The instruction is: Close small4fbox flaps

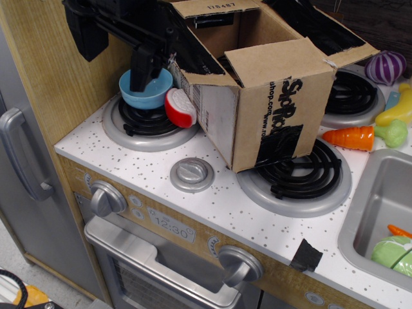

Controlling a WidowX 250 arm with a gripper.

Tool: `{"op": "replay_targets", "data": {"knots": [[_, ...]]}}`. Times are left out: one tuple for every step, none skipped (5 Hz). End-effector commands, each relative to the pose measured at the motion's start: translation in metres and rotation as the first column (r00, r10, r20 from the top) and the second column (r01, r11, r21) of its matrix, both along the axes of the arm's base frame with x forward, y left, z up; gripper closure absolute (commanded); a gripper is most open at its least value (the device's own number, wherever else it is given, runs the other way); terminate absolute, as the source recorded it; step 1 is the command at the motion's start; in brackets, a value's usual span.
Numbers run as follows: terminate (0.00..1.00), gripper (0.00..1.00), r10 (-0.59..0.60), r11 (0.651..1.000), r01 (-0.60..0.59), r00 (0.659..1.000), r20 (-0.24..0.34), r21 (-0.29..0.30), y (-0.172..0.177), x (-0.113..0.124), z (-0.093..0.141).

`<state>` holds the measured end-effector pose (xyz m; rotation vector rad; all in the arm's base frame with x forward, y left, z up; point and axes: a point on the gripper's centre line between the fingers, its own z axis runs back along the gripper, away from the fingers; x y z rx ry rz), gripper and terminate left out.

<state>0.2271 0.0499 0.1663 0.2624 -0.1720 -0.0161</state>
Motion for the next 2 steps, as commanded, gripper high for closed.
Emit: {"op": "replay_targets", "data": {"knots": [[0.00, 0.00, 0.000, 1.000, 0.000, 1.000, 0.000, 0.000, 0.000, 0.000, 0.000], [0.00, 0.00, -0.030, 0.999, 0.030, 1.000, -0.003, -0.031, 0.010, 0.013, -0.013]]}}
